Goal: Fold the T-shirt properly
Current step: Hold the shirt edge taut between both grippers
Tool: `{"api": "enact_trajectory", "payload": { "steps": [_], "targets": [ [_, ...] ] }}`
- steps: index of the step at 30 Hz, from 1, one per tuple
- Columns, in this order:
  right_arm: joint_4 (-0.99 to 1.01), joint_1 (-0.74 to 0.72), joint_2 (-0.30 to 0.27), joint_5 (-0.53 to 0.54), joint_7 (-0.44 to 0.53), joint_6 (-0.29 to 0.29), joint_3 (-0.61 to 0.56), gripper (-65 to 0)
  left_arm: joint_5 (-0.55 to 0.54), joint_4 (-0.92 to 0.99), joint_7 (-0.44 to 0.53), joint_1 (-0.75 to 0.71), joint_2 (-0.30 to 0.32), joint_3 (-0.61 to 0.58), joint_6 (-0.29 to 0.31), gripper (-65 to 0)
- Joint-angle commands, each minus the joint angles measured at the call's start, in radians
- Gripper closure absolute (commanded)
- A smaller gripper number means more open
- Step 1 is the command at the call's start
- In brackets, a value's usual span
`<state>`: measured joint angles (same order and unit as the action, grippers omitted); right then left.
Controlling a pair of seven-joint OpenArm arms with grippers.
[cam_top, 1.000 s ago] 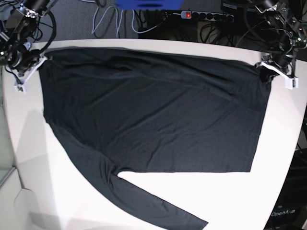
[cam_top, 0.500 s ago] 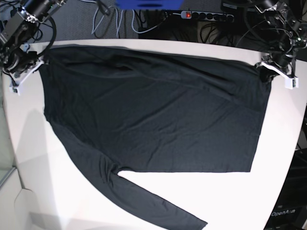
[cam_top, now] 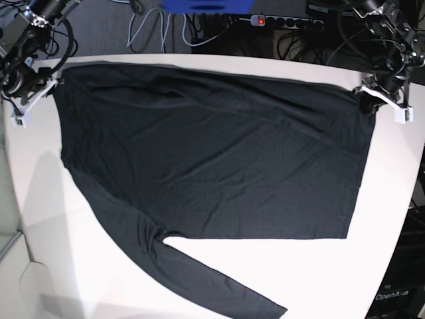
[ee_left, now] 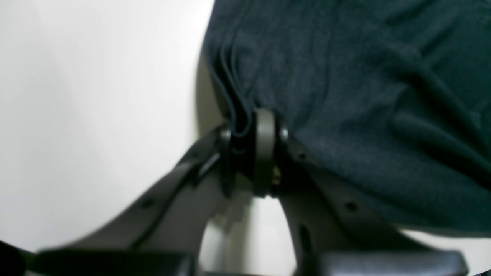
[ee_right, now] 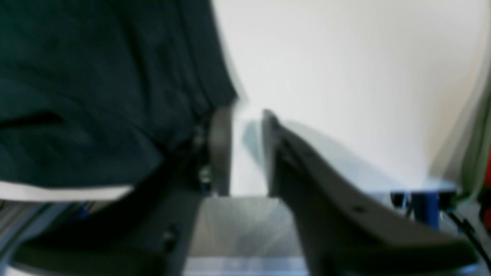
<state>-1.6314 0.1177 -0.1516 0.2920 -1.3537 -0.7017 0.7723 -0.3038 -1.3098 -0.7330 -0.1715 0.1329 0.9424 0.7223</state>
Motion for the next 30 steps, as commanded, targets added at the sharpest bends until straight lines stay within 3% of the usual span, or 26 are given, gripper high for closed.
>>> {"api": "enact_trajectory", "payload": {
  "steps": [1, 12, 18, 25, 30],
  "targets": [
    [-0.017, -0.006, -0.013, 0.003, 0.003, 0.004, 0.005, -21.5, 0.073, 0.005, -0.064, -0.010, 0.004, 0.000, -0.024, -5.8],
    [-0.017, -0.033, 0.011, 0.005, -0.043, 0.004, 0.065, -24.2, 0.073, 0.005, -0.064, -0.010, 0.004, 0.000, -0.024, -5.8],
    [-0.017, -0.033, 0.020, 0.160, -0.043, 0.004, 0.066, -24.2, 0.073, 0.005, -0.064, -0.010, 0.004, 0.000, -0.024, -5.8],
    [-0.017, -0.028, 0.019, 0.175, -0.043, 0.004, 0.066, -24.3, 0.073, 0.005, -0.064, -0.012, 0.004, 0.000, -0.024, -5.8],
    [-0.013, 0.004, 0.007, 0.243, -0.043, 0.004, 0.066, -24.2, 0.073, 0.005, -0.064, -0.012, 0.004, 0.000, -0.024, -5.8]
  ]
}}
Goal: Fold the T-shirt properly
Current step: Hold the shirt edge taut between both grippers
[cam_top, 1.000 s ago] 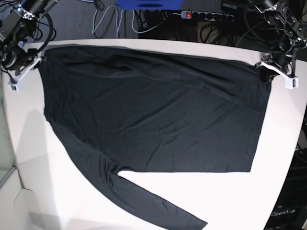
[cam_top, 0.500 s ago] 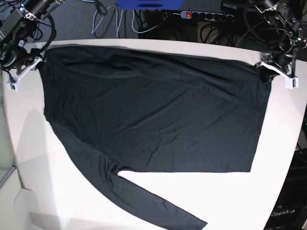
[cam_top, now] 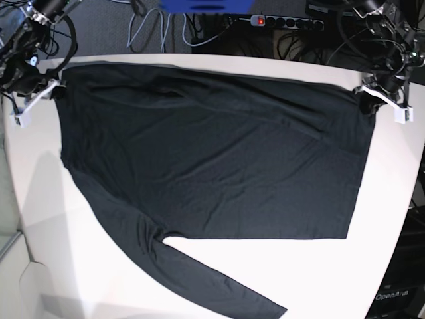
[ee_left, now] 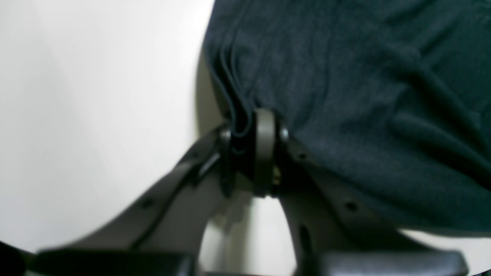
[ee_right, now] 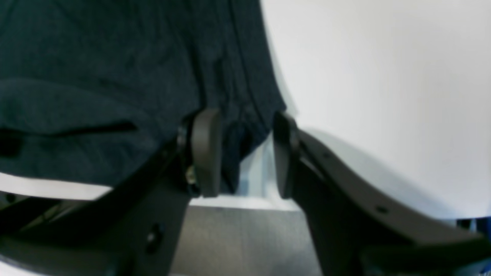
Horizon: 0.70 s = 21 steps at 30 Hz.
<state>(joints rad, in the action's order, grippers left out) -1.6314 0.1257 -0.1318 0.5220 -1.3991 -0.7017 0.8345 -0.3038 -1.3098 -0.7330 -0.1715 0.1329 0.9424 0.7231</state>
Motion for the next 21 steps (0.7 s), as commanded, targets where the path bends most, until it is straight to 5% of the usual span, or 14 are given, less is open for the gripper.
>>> {"api": "enact_trajectory", "payload": {
  "steps": [1, 21],
  "targets": [
    [-0.013, 0.002, -0.013, 0.017, 0.003, 0.004, 0.004, -24.2, 0.073, 0.005, -0.064, -0.012, 0.004, 0.000, -0.025, -5.8],
    [-0.011, 0.052, 0.025, 0.017, 0.003, 0.004, 0.085, -24.1, 0.073, 0.005, -0.064, -0.012, 0.004, 0.000, -0.025, -5.8]
  ]
}}
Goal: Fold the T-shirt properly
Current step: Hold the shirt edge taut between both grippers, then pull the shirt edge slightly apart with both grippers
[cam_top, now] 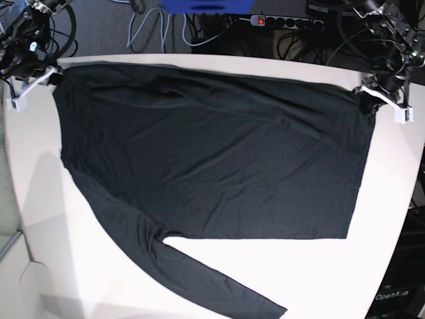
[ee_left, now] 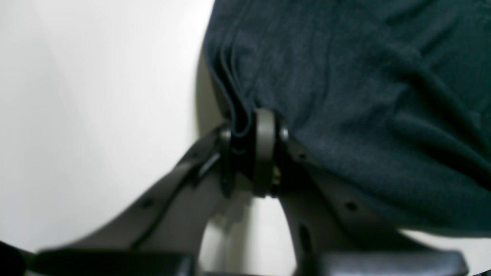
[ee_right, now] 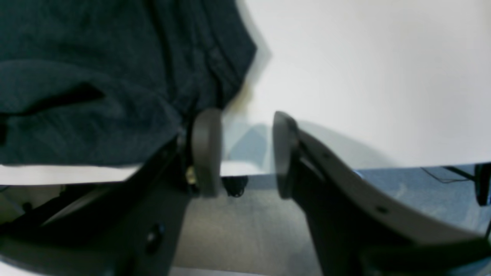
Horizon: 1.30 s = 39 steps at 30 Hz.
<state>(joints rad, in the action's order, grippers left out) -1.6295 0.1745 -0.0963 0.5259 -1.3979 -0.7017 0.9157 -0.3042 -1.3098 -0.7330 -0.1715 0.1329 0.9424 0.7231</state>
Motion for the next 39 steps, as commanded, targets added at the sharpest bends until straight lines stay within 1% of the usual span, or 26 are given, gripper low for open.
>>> {"api": "enact_trajectory", "payload": {
  "steps": [1, 4, 6, 17, 23, 34, 36, 39],
  "targets": [
    [-0.013, 0.006, 0.000, 0.013, 0.002, 0.004, 0.004, -24.1, 0.073, 0.005, -0.064, -0.012, 0.004, 0.000, -0.025, -5.8],
    [-0.013, 0.009, 0.013, 0.013, 0.002, 0.004, 0.003, -24.1, 0.073, 0.005, -0.064, -0.012, 0.004, 0.000, -0.025, -5.8],
    [-0.013, 0.009, 0.033, 0.013, 0.002, 0.004, 0.001, -24.1, 0.073, 0.005, -0.064, -0.012, 0.004, 0.000, -0.025, -5.8],
    [-0.013, 0.007, 0.042, 0.013, 0.002, 0.004, 0.001, -24.1, 0.073, 0.005, -0.064, -0.012, 0.004, 0.000, -0.025, -5.8],
    [-0.013, 0.006, 0.074, 0.013, 0.002, 0.004, 0.000, -23.9, 0.073, 0.005, -0.064, -0.012, 0.004, 0.000, -0.025, -5.8],
    [-0.013, 0.004, 0.076, 0.010, 0.002, 0.004, 0.000, -23.4, 0.073, 0.005, -0.064, -0.012, 0.004, 0.000, -0.025, -5.8],
    [-0.013, 0.004, 0.076, 0.010, 0.002, 0.004, 0.000, -20.9, 0.073, 0.005, -0.064, -0.012, 0.004, 0.000, -0.025, -5.8],
    [-0.013, 0.003, 0.076, 0.009, 0.002, 0.004, 0.000, -13.3, 0.073, 0.005, -0.064, -0.012, 0.004, 0.000, -0.025, -5.8]
  ]
}}
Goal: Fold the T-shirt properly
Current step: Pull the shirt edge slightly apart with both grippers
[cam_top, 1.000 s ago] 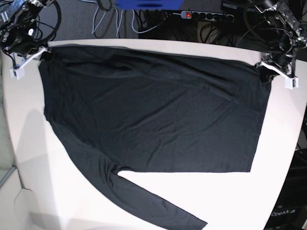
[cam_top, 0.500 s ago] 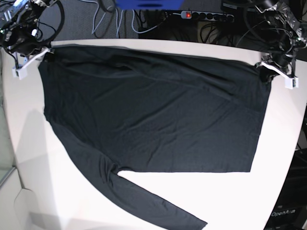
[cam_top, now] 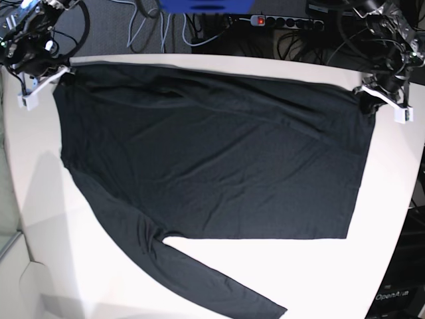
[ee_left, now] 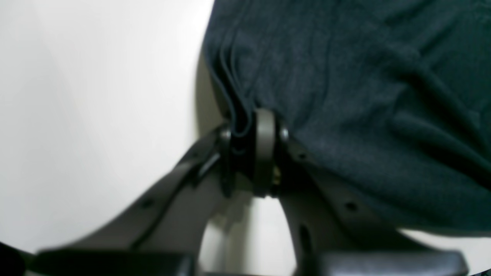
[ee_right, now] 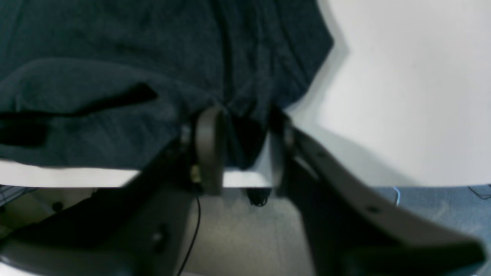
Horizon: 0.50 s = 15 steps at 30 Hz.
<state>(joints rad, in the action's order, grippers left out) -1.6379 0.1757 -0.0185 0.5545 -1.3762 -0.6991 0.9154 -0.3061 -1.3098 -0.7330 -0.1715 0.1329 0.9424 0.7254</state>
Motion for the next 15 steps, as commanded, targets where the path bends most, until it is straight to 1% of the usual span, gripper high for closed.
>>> {"api": "enact_trajectory", "payload": {
  "steps": [1, 5, 15],
  "targets": [
    [-0.005, 0.000, -0.002, -0.020, -0.020, 0.001, 0.000, -10.3, 0.075, 0.005, -0.064, -0.012, 0.004, 0.000, -0.027, -5.8],
    [-0.005, -0.003, -0.002, -0.020, -0.020, 0.001, -0.002, -0.4, 0.075, 0.005, -0.064, -0.012, 0.004, 0.000, -0.027, -5.8],
    [-0.005, -0.005, -0.005, -0.020, -0.020, 0.001, -0.011, -0.1, 0.075, 0.005, -0.064, -0.012, 0.004, 0.000, -0.027, -5.8]
  ]
}}
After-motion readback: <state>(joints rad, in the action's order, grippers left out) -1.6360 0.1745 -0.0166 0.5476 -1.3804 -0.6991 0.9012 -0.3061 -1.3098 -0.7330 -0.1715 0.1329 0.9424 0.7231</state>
